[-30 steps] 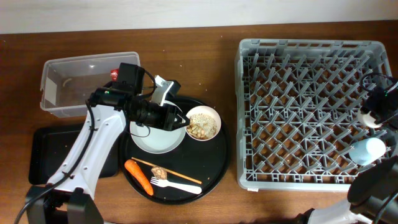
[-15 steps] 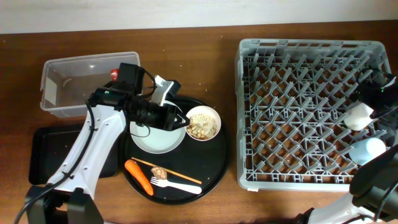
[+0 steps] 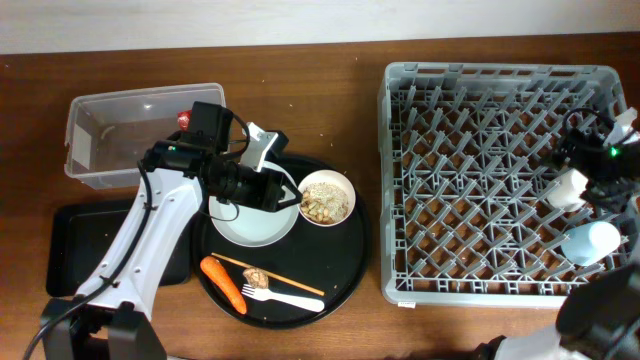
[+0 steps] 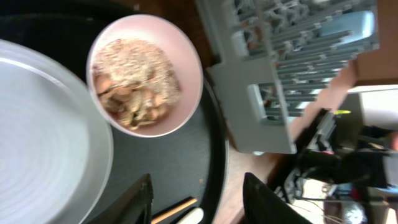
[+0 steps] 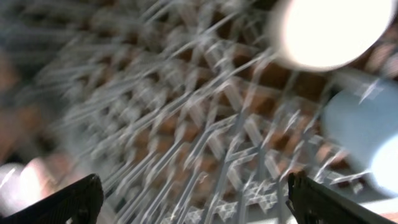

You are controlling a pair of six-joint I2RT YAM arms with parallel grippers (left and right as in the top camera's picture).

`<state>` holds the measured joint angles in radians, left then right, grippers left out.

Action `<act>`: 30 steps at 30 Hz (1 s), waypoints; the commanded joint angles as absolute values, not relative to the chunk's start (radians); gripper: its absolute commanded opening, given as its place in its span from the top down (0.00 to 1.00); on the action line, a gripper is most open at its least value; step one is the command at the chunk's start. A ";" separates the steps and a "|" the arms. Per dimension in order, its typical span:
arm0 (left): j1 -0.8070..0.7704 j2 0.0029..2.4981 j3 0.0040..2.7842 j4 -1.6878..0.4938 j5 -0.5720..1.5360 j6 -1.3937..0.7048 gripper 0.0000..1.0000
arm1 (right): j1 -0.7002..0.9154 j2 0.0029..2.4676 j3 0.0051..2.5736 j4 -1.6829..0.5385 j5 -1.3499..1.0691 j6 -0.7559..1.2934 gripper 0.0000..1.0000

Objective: Sort waste into correct bins and load items into the dishwasher rack
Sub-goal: 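Grasp the pink bowl of rice and shells with the left gripper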

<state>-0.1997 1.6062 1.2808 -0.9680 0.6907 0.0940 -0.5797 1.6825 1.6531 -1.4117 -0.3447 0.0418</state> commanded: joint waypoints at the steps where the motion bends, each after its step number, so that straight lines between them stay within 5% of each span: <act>1: -0.198 1.595 1.287 -0.970 0.561 0.110 0.52 | -0.526 1.544 1.674 -1.487 -0.526 -0.125 0.02; 12: -0.208 1.595 1.287 -0.972 0.369 0.010 0.53 | -0.125 1.466 1.656 -1.555 -0.351 -0.094 0.02; 16: -0.295 1.595 1.287 -0.921 0.347 -0.003 0.53 | -0.118 1.466 1.655 -1.570 -0.170 0.029 0.02; 30: -0.641 1.768 1.287 -0.679 0.175 -0.054 0.53 | -0.125 1.466 1.655 -1.605 -0.168 0.032 0.02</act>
